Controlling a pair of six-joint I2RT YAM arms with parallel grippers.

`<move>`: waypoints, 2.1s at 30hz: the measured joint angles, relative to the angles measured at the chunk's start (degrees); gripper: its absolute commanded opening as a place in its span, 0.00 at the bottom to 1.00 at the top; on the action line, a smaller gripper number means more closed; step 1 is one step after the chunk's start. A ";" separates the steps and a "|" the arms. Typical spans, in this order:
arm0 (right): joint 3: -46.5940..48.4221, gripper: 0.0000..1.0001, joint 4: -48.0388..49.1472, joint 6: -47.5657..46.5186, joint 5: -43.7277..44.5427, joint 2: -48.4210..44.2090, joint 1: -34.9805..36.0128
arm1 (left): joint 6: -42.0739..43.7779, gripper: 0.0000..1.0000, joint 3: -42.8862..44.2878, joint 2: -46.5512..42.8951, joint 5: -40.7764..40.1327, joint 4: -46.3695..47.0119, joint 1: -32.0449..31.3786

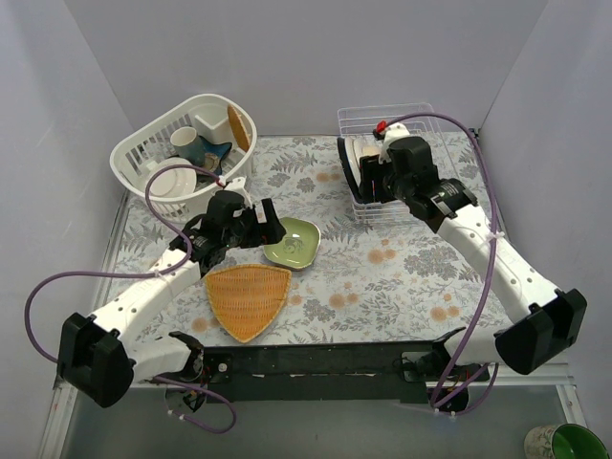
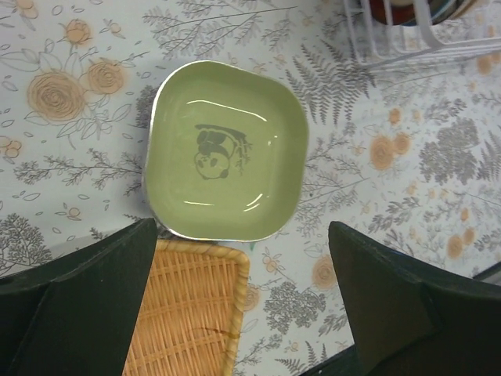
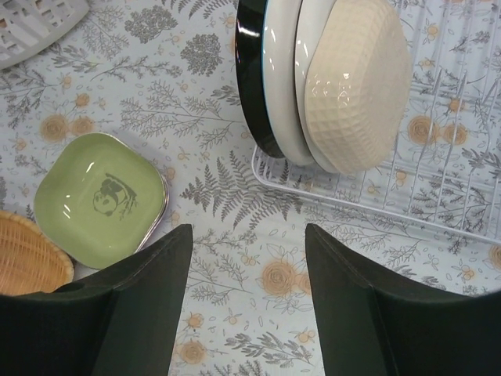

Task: Load the plates into the dish rack
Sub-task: Pick up the plate at the center of the board.

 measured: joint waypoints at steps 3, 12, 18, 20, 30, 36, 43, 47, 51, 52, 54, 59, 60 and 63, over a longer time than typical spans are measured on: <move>-2.14 0.68 0.00 0.50 -0.57 -1.97 0.00 | 0.11 0.81 -0.02 2.86 -2.80 -0.07 0.00; -7.28 0.69 -0.11 1.88 -1.55 -3.04 0.00 | 1.11 0.61 -0.37 9.99 -9.33 0.74 0.04; -8.15 0.69 0.09 2.10 -1.55 -3.76 0.00 | 1.60 0.54 -1.49 12.98 -10.56 2.14 0.04; -8.15 0.69 0.20 2.10 -1.53 -3.98 0.00 | 1.75 0.53 -1.51 13.81 -10.73 2.80 0.04; -8.26 0.69 0.33 2.14 -1.68 -4.09 0.00 | 2.16 0.37 -2.19 16.61 -11.08 5.49 0.04; -8.26 0.69 0.31 2.14 -1.64 -4.09 0.00 | 2.21 0.31 -2.64 18.16 -11.19 6.36 0.04; -8.26 0.69 0.31 2.14 -1.62 -4.09 0.00 | 2.16 0.23 -2.67 19.08 -11.19 7.28 0.04; -8.31 0.69 0.33 2.14 -1.62 -4.09 0.00 | 2.16 0.17 -2.67 19.41 -11.17 7.28 0.04; -8.70 0.69 0.35 2.14 -1.62 -4.09 0.00 | 2.21 0.13 -2.67 19.41 -11.17 7.30 0.04; -8.90 0.69 0.37 2.14 -1.64 -4.09 0.00 | 2.19 0.12 -2.67 19.41 -11.19 7.32 0.04; -9.01 0.69 0.31 2.16 -1.64 -4.09 0.00 | 2.21 0.10 -2.67 19.41 -11.19 7.30 0.04; -9.03 0.69 0.33 2.27 -1.64 -4.09 0.00 | 2.21 0.05 -2.71 19.41 -11.17 7.30 0.07; -9.03 0.69 0.37 2.29 -1.64 -4.09 0.00 | 2.21 0.03 -2.73 19.41 -11.17 7.30 0.07; -9.07 0.69 0.35 2.32 -1.66 -4.09 0.00 | 2.19 0.00 -2.91 19.41 -11.17 7.39 0.04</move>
